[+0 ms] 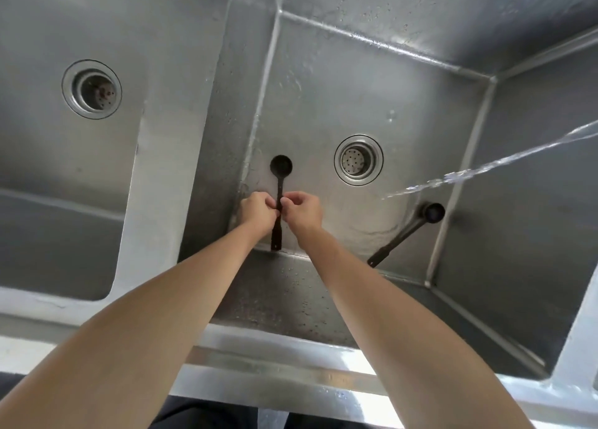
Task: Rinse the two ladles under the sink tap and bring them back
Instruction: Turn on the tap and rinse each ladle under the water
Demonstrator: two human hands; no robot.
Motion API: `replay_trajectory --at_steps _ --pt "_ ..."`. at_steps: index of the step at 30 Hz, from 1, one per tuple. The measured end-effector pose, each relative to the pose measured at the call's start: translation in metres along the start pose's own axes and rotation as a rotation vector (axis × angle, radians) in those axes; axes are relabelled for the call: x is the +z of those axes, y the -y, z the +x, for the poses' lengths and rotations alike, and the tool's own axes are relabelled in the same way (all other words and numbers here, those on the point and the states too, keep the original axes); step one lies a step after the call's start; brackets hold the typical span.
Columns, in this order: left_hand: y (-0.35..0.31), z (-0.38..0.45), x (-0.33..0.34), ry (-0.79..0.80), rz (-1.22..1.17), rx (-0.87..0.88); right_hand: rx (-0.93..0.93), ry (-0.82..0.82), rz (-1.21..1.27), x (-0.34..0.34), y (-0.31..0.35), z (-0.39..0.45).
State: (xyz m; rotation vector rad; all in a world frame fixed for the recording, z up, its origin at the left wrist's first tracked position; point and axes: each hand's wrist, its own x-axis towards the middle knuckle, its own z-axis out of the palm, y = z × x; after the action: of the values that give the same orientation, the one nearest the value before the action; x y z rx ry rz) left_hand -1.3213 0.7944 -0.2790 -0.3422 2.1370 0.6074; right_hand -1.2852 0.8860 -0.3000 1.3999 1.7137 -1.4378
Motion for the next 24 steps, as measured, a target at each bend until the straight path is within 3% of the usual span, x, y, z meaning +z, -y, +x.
replay_trajectory --at_steps 12,18,24 --pt "-0.032 -0.045 -0.018 0.091 -0.209 0.119 -0.018 0.020 0.195 -0.048 0.023 -0.040" --pt "-0.051 -0.081 -0.032 0.249 -0.358 0.259 -0.032 -0.020 0.302 -0.097 0.034 -0.076" --pt "-0.079 -0.130 -0.034 0.361 -0.354 0.312 -0.009 -0.030 0.490 -0.141 0.032 -0.113"
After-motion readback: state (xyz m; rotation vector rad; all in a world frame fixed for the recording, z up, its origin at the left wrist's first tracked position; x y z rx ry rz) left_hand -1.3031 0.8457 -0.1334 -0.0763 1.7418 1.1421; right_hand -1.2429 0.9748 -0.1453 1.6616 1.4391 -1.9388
